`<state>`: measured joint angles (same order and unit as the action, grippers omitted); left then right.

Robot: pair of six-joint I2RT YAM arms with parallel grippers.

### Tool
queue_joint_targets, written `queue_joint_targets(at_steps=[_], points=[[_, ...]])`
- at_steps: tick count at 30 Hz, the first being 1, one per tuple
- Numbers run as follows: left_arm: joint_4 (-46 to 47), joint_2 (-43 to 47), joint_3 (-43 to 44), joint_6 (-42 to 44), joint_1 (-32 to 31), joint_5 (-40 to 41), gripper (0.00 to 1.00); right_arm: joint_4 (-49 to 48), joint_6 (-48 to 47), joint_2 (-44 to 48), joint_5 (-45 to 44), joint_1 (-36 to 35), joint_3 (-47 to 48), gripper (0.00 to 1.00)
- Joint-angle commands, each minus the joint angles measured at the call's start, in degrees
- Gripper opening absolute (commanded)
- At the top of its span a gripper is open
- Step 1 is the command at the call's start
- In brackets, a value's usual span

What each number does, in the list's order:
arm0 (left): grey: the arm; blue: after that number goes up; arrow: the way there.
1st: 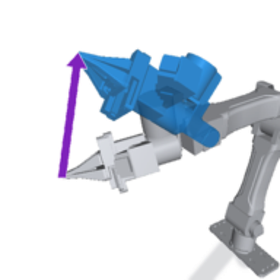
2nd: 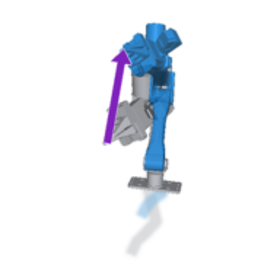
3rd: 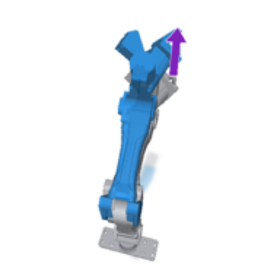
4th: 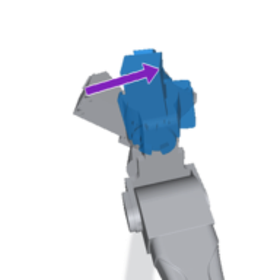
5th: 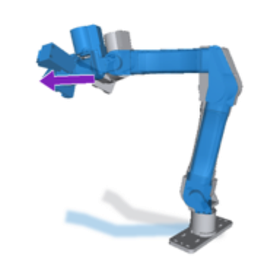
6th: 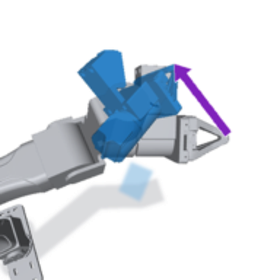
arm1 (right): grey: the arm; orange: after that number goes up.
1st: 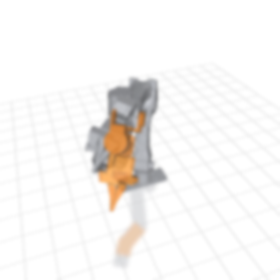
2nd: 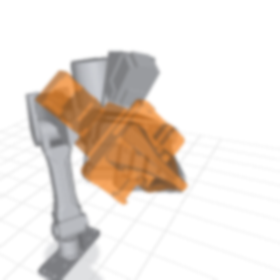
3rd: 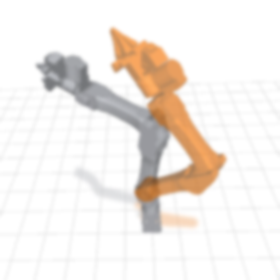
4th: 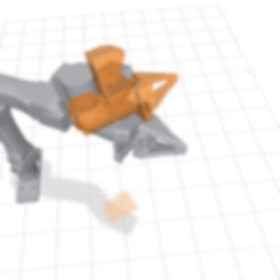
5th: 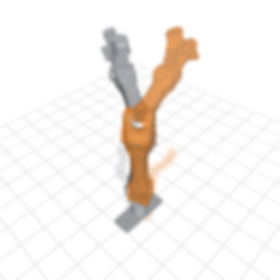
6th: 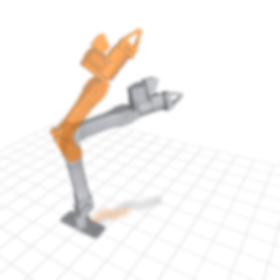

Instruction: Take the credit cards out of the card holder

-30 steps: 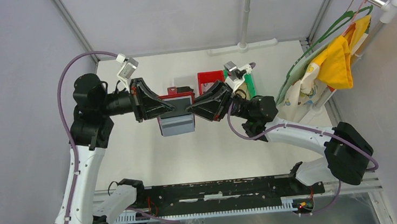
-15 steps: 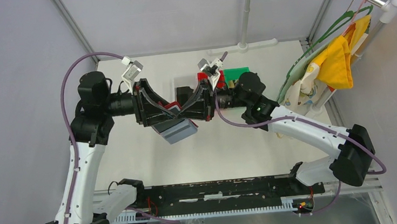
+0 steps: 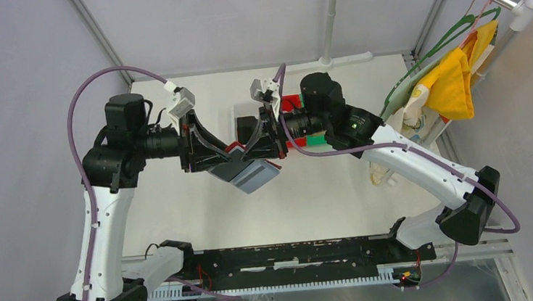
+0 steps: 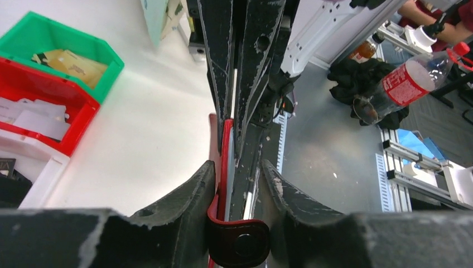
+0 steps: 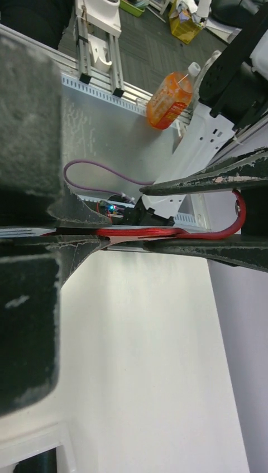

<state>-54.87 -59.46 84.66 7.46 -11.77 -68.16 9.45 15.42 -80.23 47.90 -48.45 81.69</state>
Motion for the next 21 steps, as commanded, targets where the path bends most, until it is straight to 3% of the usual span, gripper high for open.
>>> queue_joint_targets(at_steps=[1, 10, 18, 21], points=[[-11.6, -1.9, 2.7, 13.6, -0.2, -2.3, 0.44, 7.6, -6.0, -1.2, 2.0, 0.2, 5.1, 0.0], [-27.6, -6.0, 3.3, 28.7, -0.3, -1.8, 0.47, 9.7, -7.6, -2.6, 4.0, 0.2, 6.7, 0.0], [-29.1, -6.0, 0.1, 30.5, -2.4, -2.2, 0.44, 10.6, -7.3, -4.5, 5.7, 0.2, 9.9, 0.0], [-29.1, -6.6, 0.0, 30.6, -2.5, -2.3, 0.32, 10.3, -7.1, -4.9, 6.1, 0.2, 10.2, 0.0]])
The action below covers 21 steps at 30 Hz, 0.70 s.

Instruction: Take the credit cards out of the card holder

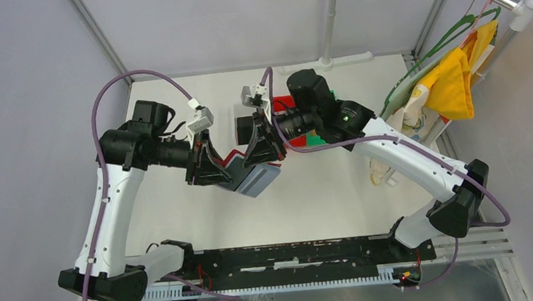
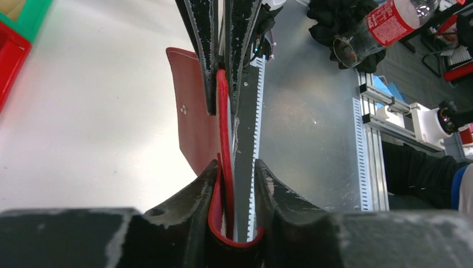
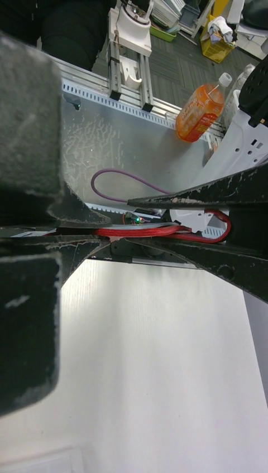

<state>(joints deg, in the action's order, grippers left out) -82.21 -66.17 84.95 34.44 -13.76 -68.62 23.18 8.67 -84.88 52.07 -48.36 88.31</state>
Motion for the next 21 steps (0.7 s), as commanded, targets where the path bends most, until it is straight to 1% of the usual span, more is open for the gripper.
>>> queue_joint_targets(at_steps=[1, 2, 4, 5, 7, 10, 12, 15, 16, 18, 19, 21], points=[[-1.7, -0.1, -0.1, 3.6, -0.5, -1.9, 0.27, -3.6, -0.1, -0.4, 2.0, 0.1, 3.5, 0.0], [-1.7, -0.3, 0.0, 3.6, -0.5, -2.0, 0.23, -4.1, 0.3, -0.4, 2.3, 0.0, 3.5, 0.0], [-1.5, -0.2, -0.3, 3.6, -0.5, -2.7, 0.18, -5.3, 1.1, -0.7, 2.9, 0.0, 3.4, 0.0], [-0.9, -0.3, -0.5, 3.0, -0.5, -3.1, 0.14, -5.7, 1.4, -0.9, 2.9, 0.0, 3.5, 0.0], [0.6, -0.4, -0.3, 1.5, -0.5, -3.5, 0.03, -6.0, 1.5, -1.1, 1.9, 0.1, 3.6, 0.08], [4.7, -0.1, -0.4, -3.4, -0.5, -3.8, 0.02, -8.7, 3.9, -0.3, 1.3, 1.0, 2.5, 0.3], [10.0, 0.7, -1.5, -9.5, -0.5, -3.9, 0.02, -11.8, 7.2, 1.0, -0.4, 3.1, 1.0, 0.48], [22.7, 2.2, -4.7, -23.3, -0.4, -1.3, 0.02, -18.0, 13.6, 5.3, -4.7, 8.6, -2.7, 0.59], [27.9, 2.7, -5.6, -27.5, -0.4, -0.4, 0.02, -19.7, 14.8, 7.5, -7.1, 10.4, -4.2, 0.61], [33.8, 3.5, -6.9, -33.3, -0.1, 0.6, 0.02, -22.2, 16.1, 11.3, -9.4, 12.8, -6.5, 0.64], [36.7, 3.7, -7.6, -38.3, -0.1, 1.0, 0.02, -23.7, 17.3, 13.2, -10.5, 13.4, -8.0, 0.66], [41.8, 3.9, -8.5, -43.8, 0.0, 2.5, 0.02, -29.5, 20.9, 16.3, -10.9, 13.4, -12.4, 0.67]])
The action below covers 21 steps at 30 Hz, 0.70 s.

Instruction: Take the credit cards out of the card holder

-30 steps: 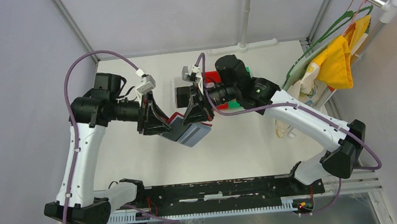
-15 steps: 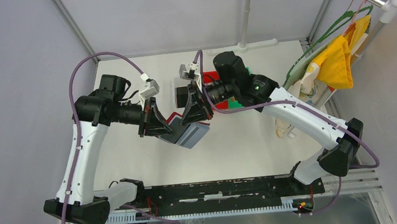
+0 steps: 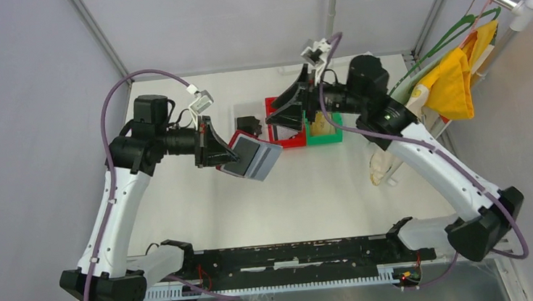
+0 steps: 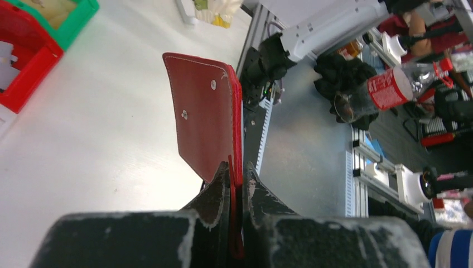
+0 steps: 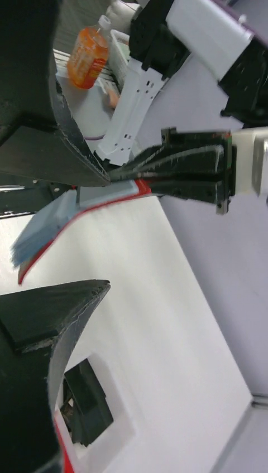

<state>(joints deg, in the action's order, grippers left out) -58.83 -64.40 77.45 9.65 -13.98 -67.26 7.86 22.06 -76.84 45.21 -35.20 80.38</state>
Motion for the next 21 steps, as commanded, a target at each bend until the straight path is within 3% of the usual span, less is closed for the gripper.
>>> queue_joint_targets(at_steps=[1, 7, 14, 21], points=[[20.0, 2.2, -1.2, -20.7, 0.2, 1.6, 0.02, -17.5, 10.6, 9.4, -3.2, 0.2, -7.0, 0.67], [27.6, 1.1, -1.3, -30.5, 0.4, 2.1, 0.02, -41.9, 27.7, 12.5, -0.2, -0.6, -22.9, 0.71], [27.6, -0.1, 0.2, -31.0, 1.2, 1.9, 0.02, -43.7, 28.2, 8.4, -1.0, -6.1, -24.9, 0.71], [27.8, -1.4, 0.4, -33.0, 2.7, 0.5, 0.02, -51.5, 32.4, 5.1, -0.8, -7.5, -29.1, 0.7]])
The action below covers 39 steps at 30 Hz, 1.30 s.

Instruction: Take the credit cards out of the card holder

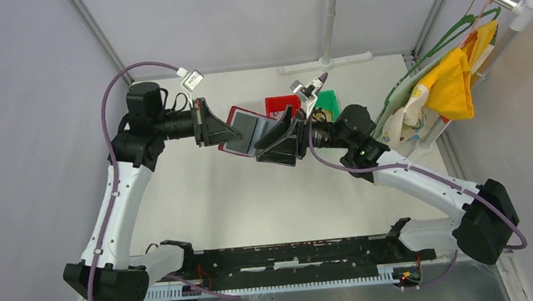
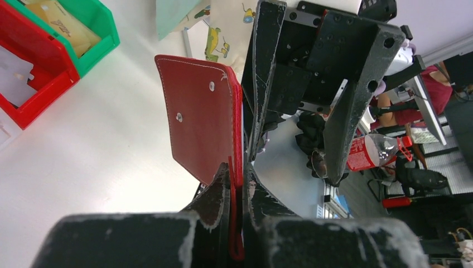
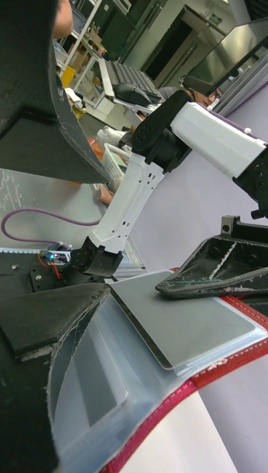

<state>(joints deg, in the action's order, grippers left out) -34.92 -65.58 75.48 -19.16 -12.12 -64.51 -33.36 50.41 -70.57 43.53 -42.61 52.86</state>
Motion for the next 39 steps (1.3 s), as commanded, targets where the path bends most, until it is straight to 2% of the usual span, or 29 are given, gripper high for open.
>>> queue_joint_targets(at_steps=[1, 13, 28, 39], points=[[4.0, -0.3, 2.4, -4.4, 1.0, -2.5, 0.02, -11.3, 4.8, -1.6, 0.9, -0.1, -2.1, 0.7], [3.5, 0.1, 2.1, -5.9, 1.2, -4.4, 0.02, -22.2, 11.7, -6.6, 0.1, -1.1, -5.5, 0.66], [3.0, 1.2, 1.8, -6.1, 1.3, -7.1, 0.02, -33.4, 17.3, -7.3, -3.3, -2.5, -10.4, 0.63], [0.2, 1.8, 1.7, -4.7, 1.3, -11.0, 0.02, -32.6, 17.0, -8.9, -4.8, -2.3, -5.9, 0.6]])
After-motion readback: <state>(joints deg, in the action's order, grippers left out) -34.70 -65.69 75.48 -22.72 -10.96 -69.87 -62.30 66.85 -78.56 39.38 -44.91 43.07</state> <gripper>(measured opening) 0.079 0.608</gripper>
